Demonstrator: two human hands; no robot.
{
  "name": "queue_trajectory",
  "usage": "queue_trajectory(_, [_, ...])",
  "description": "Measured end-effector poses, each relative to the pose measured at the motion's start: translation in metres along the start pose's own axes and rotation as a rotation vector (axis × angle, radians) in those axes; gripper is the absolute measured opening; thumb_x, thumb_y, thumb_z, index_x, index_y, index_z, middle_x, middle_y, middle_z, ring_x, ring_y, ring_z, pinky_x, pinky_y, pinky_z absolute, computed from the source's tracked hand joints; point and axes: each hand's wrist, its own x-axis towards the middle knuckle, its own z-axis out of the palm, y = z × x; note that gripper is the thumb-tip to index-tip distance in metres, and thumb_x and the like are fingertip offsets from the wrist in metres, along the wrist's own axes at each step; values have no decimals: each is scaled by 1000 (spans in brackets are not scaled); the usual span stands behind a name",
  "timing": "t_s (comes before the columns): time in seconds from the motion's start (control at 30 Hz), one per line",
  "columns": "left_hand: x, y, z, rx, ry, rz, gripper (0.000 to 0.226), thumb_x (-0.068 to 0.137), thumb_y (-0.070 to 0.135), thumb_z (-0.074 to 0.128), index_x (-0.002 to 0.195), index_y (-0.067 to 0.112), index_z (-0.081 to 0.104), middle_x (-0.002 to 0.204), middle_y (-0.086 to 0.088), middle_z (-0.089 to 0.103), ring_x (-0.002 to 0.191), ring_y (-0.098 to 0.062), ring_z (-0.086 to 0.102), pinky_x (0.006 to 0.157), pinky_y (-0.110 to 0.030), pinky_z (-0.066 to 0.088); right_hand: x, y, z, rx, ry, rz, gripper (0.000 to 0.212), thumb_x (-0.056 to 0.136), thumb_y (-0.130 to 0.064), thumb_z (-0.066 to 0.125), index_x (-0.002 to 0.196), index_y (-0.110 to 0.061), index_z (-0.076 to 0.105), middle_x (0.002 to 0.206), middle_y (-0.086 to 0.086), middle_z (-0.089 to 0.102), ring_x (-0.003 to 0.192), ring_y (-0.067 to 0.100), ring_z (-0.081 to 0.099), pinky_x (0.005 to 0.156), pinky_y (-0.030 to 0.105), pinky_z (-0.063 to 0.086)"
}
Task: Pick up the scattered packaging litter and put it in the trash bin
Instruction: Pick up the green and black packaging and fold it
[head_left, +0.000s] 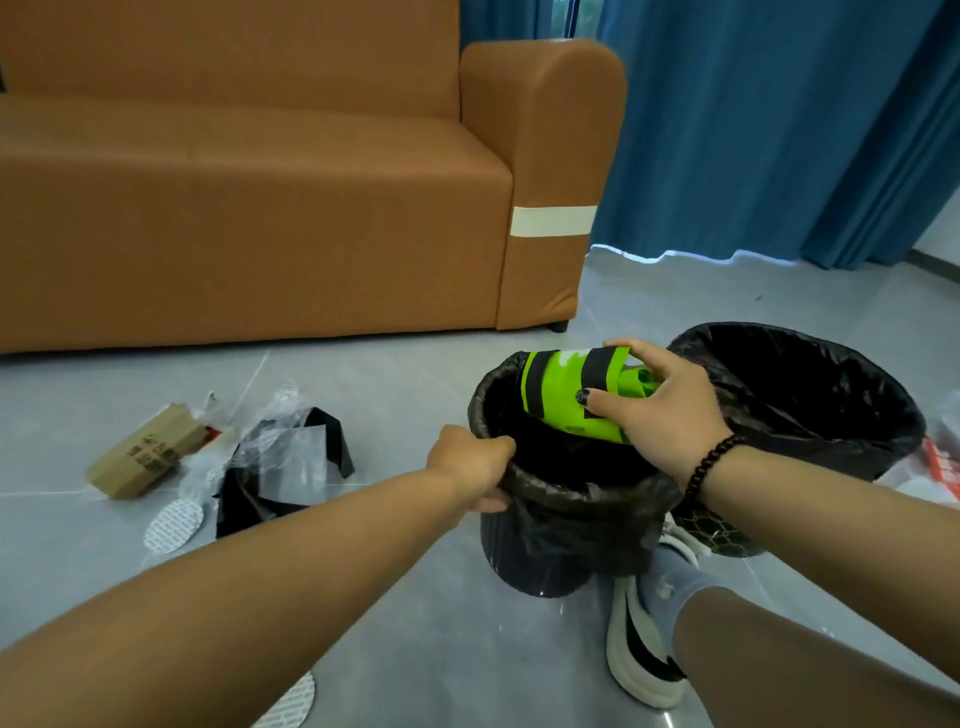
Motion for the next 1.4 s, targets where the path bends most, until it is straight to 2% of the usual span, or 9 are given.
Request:
queue_trajectory(0.2, [-20,-14,-22,41,-5,20,22,79,12,62,94,-4,62,80,-18,69,60,-25,70,51,-30,58,2,-6,21,-255,-247,-56,44,67,-20,81,105,-33,63,102,-2,64,94,20,61,82,30,51])
queue_trajectory(0.37, [-42,-31,-54,81,-38,49,19,83,10,61,65,6,57,59,-12,65,60,-25,70,60,-39,61,7,-3,62,-623,-544,-33,52,71,-27,79,118,-29,59,127,-1,55,110,19,55,79,19,41])
queue_trajectory(0.57, [-61,-46,-79,87,-59,49,17,84,14,64,86,8,48,79,-17,67,68,-28,70,61,-40,60,7,20,131,-868,-870,8,69,81,-27,71,142,-18,40,140,7,46,120,23,52,82,22,48])
queue_trajectory(0.67, [-64,-49,-84,65,-62,34,23,84,14,65,93,8,44,84,-17,64,64,-26,69,61,-41,61,4,34,151,-914,-910,20,68,83,-25,68,143,-15,38,140,9,46,122,24,51,88,26,50])
queue_trajectory(0.77, [-64,-51,-86,40,-73,21,25,84,14,65,98,7,45,86,-19,66,63,-25,70,63,-42,61,2,47,159,-945,-929,54,60,79,-29,71,133,-13,50,129,9,55,113,23,57,87,28,53])
queue_trajectory(1.0, [-68,-48,-89,2,-87,4,27,86,13,64,102,5,44,94,-26,67,60,-24,69,62,-40,61,3,53,163,-891,-807,109,55,70,-41,77,116,-14,62,115,6,63,104,20,61,83,27,53])
queue_trajectory(1.2, [-72,-48,-87,-21,-76,9,27,87,14,63,103,5,44,78,-16,68,58,-23,69,61,-38,61,2,40,155,-726,-849,323,63,66,-49,79,108,-8,58,98,4,62,84,21,65,47,29,54])
queue_trajectory(1.3, [-69,-47,-85,-22,-58,6,26,89,16,62,103,6,43,84,-20,69,58,-24,70,58,-36,60,6,27,145,-601,-840,388,49,71,-43,78,100,-7,62,89,4,63,84,24,67,48,32,57])
queue_trajectory(1.4, [-61,-44,-80,-12,-52,-2,25,90,16,60,106,2,48,88,-23,70,59,-25,71,55,-33,59,12,13,134,-536,-793,425,46,79,-29,74,113,-3,58,110,8,56,98,28,61,42,33,56])
